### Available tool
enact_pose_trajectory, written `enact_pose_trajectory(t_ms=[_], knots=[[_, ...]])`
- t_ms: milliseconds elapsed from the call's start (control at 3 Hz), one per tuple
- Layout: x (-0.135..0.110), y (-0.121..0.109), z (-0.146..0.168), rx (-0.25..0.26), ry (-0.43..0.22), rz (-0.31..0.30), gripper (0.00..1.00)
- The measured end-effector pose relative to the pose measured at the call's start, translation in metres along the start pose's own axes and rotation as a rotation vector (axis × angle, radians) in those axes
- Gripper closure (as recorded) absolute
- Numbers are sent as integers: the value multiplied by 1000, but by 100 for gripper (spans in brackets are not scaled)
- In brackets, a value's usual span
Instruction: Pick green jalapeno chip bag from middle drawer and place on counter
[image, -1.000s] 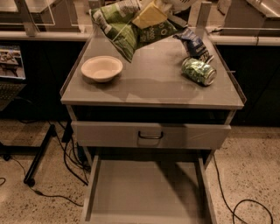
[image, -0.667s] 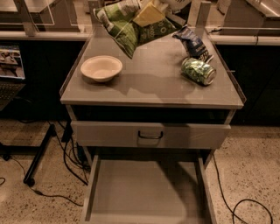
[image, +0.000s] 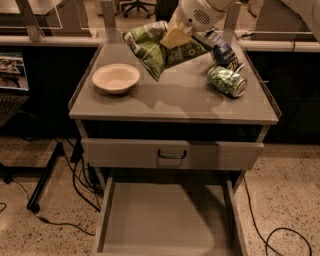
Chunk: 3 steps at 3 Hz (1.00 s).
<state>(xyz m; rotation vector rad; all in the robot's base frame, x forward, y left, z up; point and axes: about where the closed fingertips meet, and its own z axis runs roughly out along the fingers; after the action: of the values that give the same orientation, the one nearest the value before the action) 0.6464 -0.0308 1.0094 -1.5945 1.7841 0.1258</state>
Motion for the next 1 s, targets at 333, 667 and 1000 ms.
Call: enact_pose_trajectory(t_ms=[333,667,1000], knots=[[14,5,15,-9,26,24,100],[28,12,29,-21,51,50,100],[32,17,40,-64,50,37,87]])
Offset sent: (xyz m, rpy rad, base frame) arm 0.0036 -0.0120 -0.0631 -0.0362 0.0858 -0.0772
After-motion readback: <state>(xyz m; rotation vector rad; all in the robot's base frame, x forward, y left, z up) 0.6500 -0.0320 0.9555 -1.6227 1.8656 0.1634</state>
